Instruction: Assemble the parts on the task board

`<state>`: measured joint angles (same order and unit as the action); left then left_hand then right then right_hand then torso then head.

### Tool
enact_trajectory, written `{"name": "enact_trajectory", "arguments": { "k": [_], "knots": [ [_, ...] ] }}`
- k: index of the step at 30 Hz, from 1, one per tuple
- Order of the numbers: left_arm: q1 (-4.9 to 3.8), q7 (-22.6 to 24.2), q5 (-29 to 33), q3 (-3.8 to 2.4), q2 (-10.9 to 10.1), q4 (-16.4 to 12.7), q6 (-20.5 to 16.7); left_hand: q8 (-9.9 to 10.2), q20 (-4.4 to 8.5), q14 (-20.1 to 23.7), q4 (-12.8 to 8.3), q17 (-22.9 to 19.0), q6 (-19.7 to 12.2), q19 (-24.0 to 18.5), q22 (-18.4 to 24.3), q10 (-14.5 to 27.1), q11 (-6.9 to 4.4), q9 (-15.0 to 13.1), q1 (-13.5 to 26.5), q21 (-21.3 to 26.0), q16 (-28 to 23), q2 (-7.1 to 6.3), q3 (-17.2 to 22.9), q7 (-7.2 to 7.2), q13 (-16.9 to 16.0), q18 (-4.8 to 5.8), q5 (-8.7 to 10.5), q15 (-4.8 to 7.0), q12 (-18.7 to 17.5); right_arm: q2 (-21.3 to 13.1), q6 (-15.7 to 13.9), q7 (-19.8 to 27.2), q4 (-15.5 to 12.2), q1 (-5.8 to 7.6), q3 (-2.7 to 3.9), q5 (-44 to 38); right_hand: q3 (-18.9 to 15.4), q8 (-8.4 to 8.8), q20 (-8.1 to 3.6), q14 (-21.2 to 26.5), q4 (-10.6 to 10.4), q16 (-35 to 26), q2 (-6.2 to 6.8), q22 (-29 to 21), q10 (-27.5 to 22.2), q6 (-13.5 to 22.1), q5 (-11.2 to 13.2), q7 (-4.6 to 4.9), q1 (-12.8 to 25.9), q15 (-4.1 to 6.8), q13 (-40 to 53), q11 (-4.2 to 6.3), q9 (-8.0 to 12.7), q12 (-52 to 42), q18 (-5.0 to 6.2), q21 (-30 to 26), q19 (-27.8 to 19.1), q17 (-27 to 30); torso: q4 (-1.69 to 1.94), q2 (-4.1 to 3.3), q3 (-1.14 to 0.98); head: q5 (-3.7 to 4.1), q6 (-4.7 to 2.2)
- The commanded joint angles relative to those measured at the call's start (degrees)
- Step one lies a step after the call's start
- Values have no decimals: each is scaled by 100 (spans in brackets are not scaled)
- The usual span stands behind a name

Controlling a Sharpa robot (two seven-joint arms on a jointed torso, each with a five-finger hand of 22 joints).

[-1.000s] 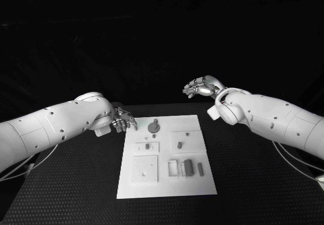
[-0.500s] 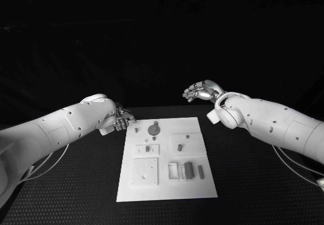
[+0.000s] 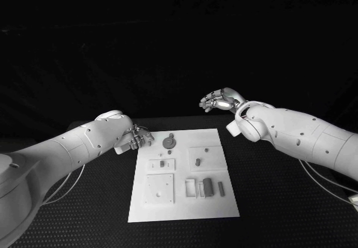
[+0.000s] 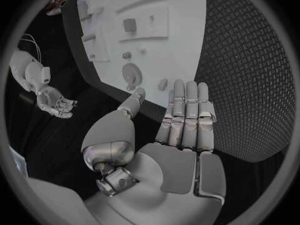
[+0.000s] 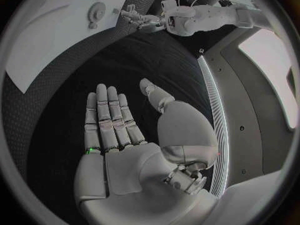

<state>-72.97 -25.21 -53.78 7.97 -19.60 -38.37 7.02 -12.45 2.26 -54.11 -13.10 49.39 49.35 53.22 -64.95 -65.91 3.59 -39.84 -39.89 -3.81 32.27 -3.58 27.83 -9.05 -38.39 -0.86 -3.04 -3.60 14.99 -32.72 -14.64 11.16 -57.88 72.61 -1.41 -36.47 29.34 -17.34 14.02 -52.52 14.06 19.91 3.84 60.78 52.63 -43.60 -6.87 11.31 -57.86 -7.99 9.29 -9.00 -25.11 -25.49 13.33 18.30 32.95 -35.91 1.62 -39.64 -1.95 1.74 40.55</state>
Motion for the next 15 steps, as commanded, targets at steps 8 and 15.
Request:
{"name": "enact_trajectory", "arguments": {
  "k": [8, 15],
  "knots": [
    [44, 234, 42, 23, 109, 173, 79, 42, -17, 73, 21, -22, -41, -54, 21, 46, 17, 69, -30, 0, -12, -62, 15, -35, 41, 49, 19, -4, -24, -6, 41, 44, -52, 0, 4, 9, -24, -19, -1, 38, -21, -37, 15, 10, 4, 33, -13, 92, 0, -3, -14, -16, 9, 33, -47, -28, -64, -6, -4, -14, 0, -86, -70],
    [46, 273, 42, 22, 135, 207, 69, 47, -21, 77, 14, -29, -39, -56, 24, 47, 21, 91, -49, -4, -5, -39, 25, -44, 56, 46, 19, -7, -22, -8, 37, 45, -69, 0, 4, 9, -24, -19, -1, 39, -23, -40, 15, 13, 5, 34, -13, 94, -2, -5, -16, -17, 10, 34, -48, -31, -66, -8, -5, -11, -1, -304, -335]
  ]
}}
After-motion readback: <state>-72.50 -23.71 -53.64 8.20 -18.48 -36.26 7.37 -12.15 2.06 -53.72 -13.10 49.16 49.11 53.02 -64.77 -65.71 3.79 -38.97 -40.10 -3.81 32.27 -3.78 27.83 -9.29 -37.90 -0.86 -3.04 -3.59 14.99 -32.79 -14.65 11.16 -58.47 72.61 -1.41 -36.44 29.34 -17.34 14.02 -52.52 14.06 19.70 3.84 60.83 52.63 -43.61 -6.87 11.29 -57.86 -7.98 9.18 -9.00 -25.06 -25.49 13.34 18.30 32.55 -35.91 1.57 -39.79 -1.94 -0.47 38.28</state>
